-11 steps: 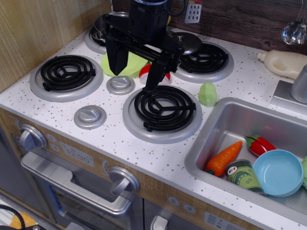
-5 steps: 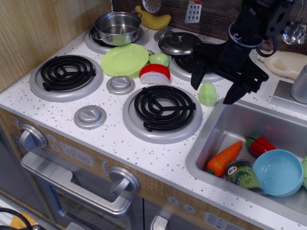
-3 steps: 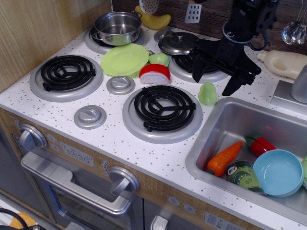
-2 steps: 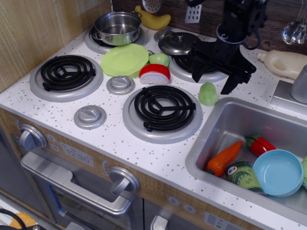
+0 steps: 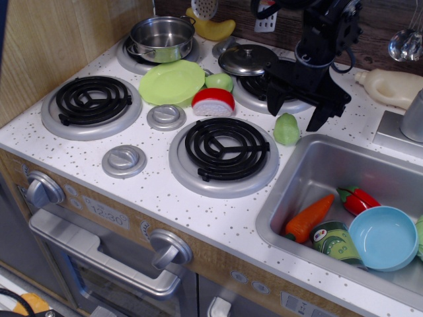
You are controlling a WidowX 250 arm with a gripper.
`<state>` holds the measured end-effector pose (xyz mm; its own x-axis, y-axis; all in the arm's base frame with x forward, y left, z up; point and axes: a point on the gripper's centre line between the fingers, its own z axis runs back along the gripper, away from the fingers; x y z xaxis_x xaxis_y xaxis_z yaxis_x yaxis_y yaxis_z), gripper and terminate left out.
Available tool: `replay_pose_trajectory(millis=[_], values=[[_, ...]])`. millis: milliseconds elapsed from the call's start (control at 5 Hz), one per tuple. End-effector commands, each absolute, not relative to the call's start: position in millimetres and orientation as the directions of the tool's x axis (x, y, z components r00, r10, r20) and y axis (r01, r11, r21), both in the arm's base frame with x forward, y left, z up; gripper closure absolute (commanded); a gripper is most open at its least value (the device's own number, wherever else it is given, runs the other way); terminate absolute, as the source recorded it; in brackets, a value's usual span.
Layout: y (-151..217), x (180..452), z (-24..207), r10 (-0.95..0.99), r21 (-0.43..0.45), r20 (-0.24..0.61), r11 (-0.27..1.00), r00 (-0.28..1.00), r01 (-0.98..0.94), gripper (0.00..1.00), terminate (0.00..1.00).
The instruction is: Put broccoli in pot or pan
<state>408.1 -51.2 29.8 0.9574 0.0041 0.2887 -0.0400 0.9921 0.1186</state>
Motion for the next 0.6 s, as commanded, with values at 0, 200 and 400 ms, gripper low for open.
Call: replay_pose_trajectory(millis=[0, 200, 400], values=[[-45.4, 415.4, 24.0, -0.015, 0.101, 0.342, 0.995, 0.940, -0.021, 0.00, 0.00], [-42.1, 416.5, 16.5, -0.009, 0.088, 0.331, 0.996, 0.944, -0.022, 0.00, 0.00], [-45.8, 412.8, 11.8, 0.025, 0.090, 0.326, 0.994, 0.945, -0.058, 1.00, 0.00]])
